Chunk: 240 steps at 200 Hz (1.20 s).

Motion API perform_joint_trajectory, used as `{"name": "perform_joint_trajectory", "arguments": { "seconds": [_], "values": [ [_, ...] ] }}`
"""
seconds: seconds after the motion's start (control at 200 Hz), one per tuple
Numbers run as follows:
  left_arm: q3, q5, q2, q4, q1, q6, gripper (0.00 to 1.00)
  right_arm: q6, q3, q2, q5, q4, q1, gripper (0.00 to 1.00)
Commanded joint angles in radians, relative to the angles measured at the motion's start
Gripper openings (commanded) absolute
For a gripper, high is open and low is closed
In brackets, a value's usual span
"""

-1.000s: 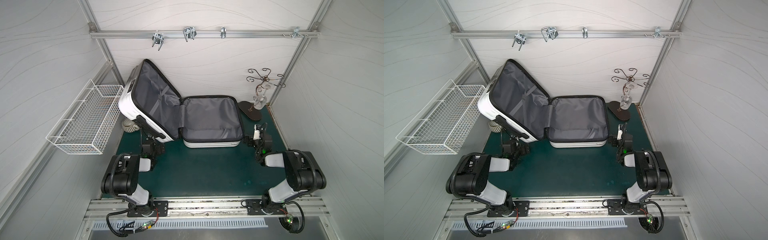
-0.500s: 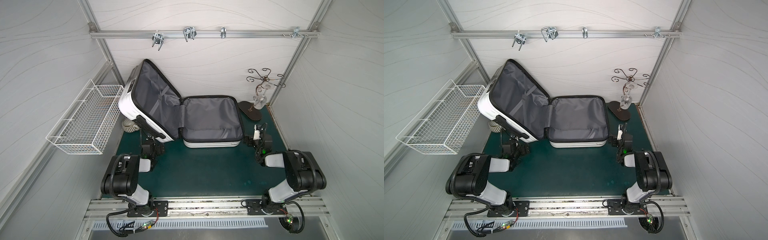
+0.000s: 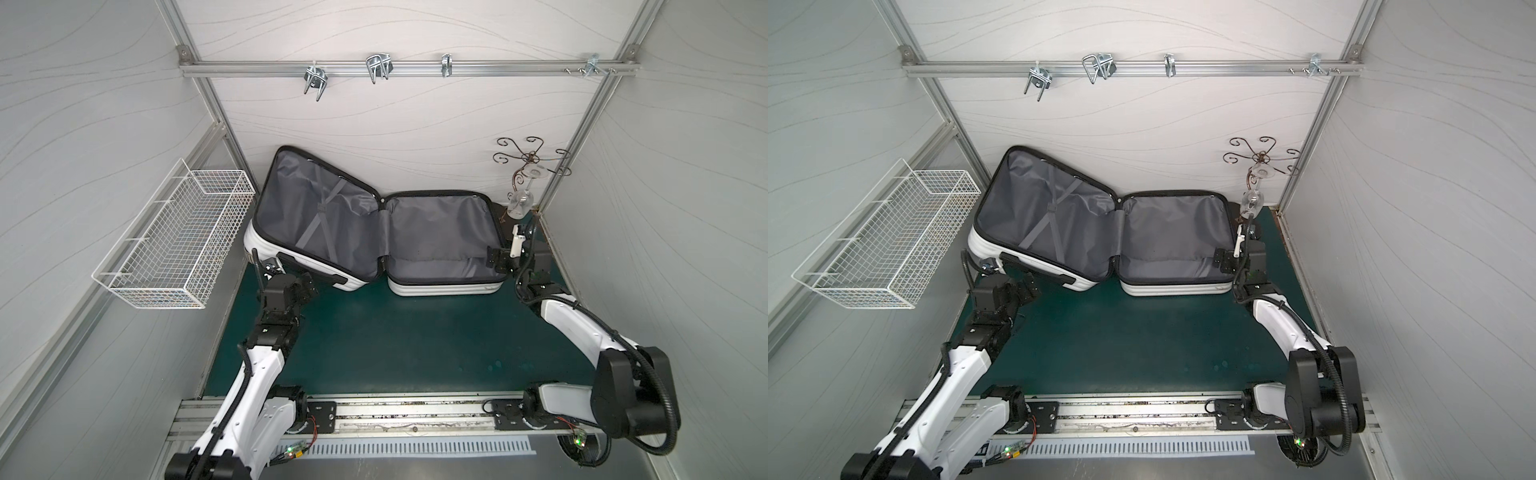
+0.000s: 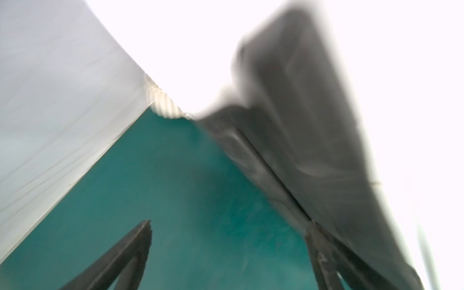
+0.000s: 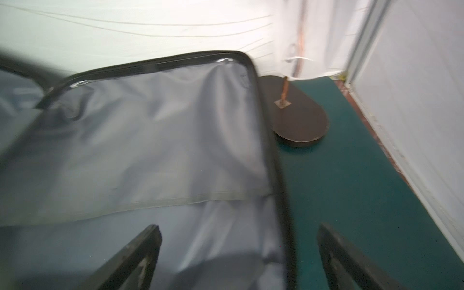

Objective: Close the suitcase zippers
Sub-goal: Close the suitcase at the center of the board.

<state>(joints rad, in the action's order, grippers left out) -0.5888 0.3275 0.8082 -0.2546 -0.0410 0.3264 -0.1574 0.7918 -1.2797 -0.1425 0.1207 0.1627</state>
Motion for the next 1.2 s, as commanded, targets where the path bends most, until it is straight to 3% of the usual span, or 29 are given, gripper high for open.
{"name": "perform_joint_trajectory", "arguments": {
  "seconds": [0.0, 0.17, 0.29, 0.44, 0.66, 0.87, 0.99, 1.091, 1.196],
  "values": [
    [-0.199, 0.035, -0.054, -0.226, -0.037, 0.146, 0.98, -0.058, 0.127, -0.058, 0.045, -0.293, -0.027, 0.99],
    [-0.394, 0.065, -0.005, -0.427, -0.043, 0.324, 0.99, -0.073, 0.330, -0.216, 0.090, -0.533, -0.105, 0.96],
    [-0.443, 0.066, 0.064, -0.512, -0.043, 0.457, 0.99, -0.037, 0.436, -0.318, 0.103, -0.625, -0.113, 0.91],
    [-0.515, 0.082, 0.236, -0.615, -0.025, 0.572, 0.99, 0.013, 0.510, -0.420, 0.090, -0.669, -0.125, 0.86],
    [-0.645, 0.143, 0.441, -0.824, 0.035, 0.837, 0.96, 0.052, 0.581, -0.522, 0.108, -0.710, -0.129, 0.82],
    [-0.647, 0.098, 0.582, -0.772, 0.079, 0.900, 0.92, 0.069, 0.607, -0.587, 0.114, -0.714, -0.130, 0.75],
    [-0.700, 0.100, 0.660, -0.761, 0.095, 0.899, 0.86, 0.081, 0.617, -0.620, 0.111, -0.718, -0.129, 0.70],
    [-0.736, 0.098, 0.709, -0.756, 0.110, 0.907, 0.75, 0.093, 0.626, -0.642, 0.119, -0.717, -0.129, 0.66],
    [-0.770, 0.082, 0.752, -0.751, 0.115, 0.907, 0.52, 0.101, 0.638, -0.664, 0.120, -0.718, -0.130, 0.61]
  ]
}}
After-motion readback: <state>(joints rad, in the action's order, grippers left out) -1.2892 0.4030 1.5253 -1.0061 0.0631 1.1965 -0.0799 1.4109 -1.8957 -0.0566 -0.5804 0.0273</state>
